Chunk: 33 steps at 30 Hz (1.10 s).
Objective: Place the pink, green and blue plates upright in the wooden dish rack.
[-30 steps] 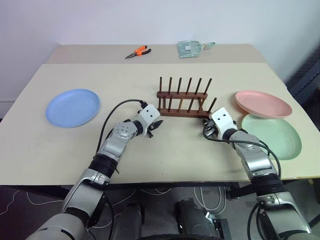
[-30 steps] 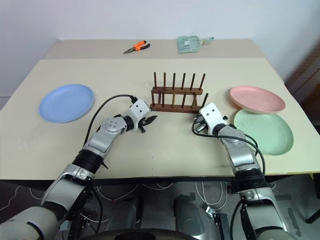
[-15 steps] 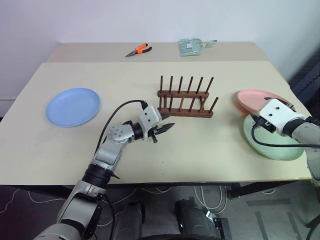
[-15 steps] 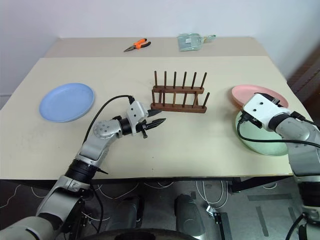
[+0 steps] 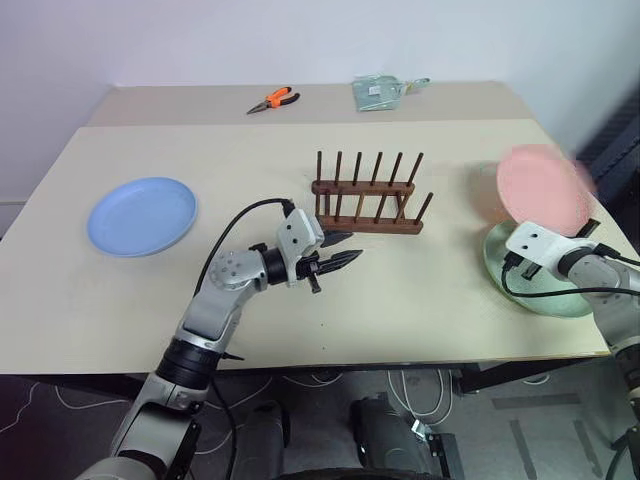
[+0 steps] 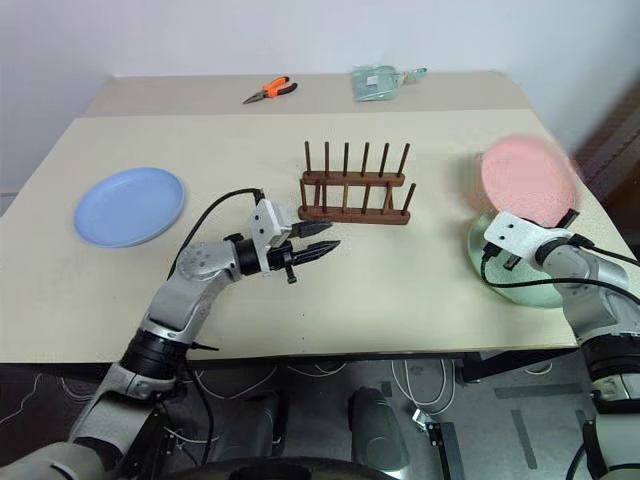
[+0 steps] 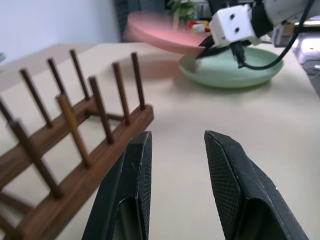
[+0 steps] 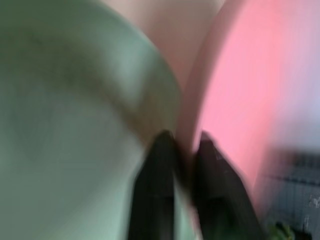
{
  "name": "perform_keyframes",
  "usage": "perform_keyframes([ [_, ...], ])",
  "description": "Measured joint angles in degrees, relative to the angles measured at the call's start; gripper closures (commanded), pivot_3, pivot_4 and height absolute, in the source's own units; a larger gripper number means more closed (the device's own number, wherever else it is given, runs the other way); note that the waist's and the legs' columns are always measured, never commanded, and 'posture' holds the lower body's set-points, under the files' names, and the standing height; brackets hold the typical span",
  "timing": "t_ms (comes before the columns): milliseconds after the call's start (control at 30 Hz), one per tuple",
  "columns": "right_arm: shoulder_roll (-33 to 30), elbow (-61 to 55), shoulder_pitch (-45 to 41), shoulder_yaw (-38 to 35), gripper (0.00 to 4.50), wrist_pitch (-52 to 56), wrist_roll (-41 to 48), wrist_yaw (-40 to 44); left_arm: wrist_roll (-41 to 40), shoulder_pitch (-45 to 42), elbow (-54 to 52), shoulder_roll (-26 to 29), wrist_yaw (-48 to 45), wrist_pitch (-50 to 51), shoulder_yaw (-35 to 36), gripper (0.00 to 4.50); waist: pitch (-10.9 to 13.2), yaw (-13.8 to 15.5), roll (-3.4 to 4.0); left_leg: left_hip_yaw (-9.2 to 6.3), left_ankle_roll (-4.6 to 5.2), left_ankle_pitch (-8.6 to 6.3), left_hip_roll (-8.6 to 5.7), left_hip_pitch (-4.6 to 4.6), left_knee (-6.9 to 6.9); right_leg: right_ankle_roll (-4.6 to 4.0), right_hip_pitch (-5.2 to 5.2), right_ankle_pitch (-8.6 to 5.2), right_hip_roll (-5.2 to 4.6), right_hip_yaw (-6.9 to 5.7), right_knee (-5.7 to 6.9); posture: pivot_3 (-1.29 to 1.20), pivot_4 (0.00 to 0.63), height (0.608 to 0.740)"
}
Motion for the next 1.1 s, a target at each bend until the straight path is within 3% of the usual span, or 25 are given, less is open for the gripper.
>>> perform_keyframes([
  [200, -0.78, -4.84, -0.21, -0.41, 4.46, -0.91, -1.13, -1.26, -0.02, 0.33, -0.37, 0.07, 2.54, 0.10, 1.12, 2.83, 0.02, 0.06, 0.00, 0.01, 0.00, 0.00, 0.00, -0.01, 0.00, 0.00, -0.01, 0.00, -0.01, 0.00, 0.00, 0.00, 0.150, 0.740],
  [267, 4.96, -12.47, -1.37, -5.67, 4.46, 2.90, 9.88, 1.76, 0.08, 0.25, 0.56, -0.04, 4.78, -0.64, 3.15, 2.83, 0.11, -0.50, -0.03, 0.02, 0.00, 0.00, 0.06, 0.06, -0.01, 0.02, -0.03, 0.04, 0.07, 0.08, 0.04, 0.00, 0.150, 0.740],
  [367, 19.41, -31.78, -6.29, -13.68, 4.46, 17.37, 40.03, 5.43, 0.21, -0.71, 2.65, -1.84, 6.93, -2.29, 4.47, 2.83, 0.24, -1.34, 0.04, -0.25, 0.00, 0.00, 0.12, 0.05, -0.04, 0.18, 0.00, 0.15, 0.23, -0.01, 0.16, 0.00, 0.150, 0.740],
  [467, 21.61, -42.73, -8.49, -17.49, 4.46, 27.56, 57.93, 6.56, 0.86, -0.88, 4.15, -2.09, 7.74, -4.07, 4.62, 2.83, 0.24, 0.47, 0.01, -0.45, 0.02, -0.01, 0.09, -0.13, -0.03, 0.18, 0.03, 0.13, 0.14, -0.30, 0.00, 0.00, 0.150, 0.740],
  [567, 22.01, -44.64, -8.06, -20.40, 4.46, 34.16, 66.35, 5.20, 0.90, -0.64, 5.48, -1.78, 8.50, -4.92, 5.54, 2.83, 0.24, 1.96, 0.01, -0.44, 0.02, -0.01, -0.02, -0.41, 0.10, -0.02, -0.10, 0.03, -0.03, -0.35, -0.10, 0.00, 0.150, 0.740],
  [867, 21.99, -43.64, -5.96, -19.62, 4.46, 38.63, 67.69, 4.28, 0.76, -0.65, 5.12, -2.22, 8.16, -5.81, 5.28, 2.83, 0.24, 1.47, 0.06, -0.42, 0.02, -0.01, 0.01, -0.71, 0.13, 0.13, -0.52, 0.13, 0.06, -0.34, 0.06, 0.00, 0.150, 0.740],
  [1100, 19.63, -37.15, -3.86, -17.30, 4.46, 38.92, 63.71, 9.73, 0.64, -0.14, 4.03, -2.16, 6.78, -5.68, 4.97, 2.83, 0.23, 1.62, 0.07, -0.38, 0.02, -0.01, 0.00, -0.73, 0.15, 0.08, -0.50, 0.10, 0.04, -0.33, 0.01, 0.00, 0.150, 0.740],
])
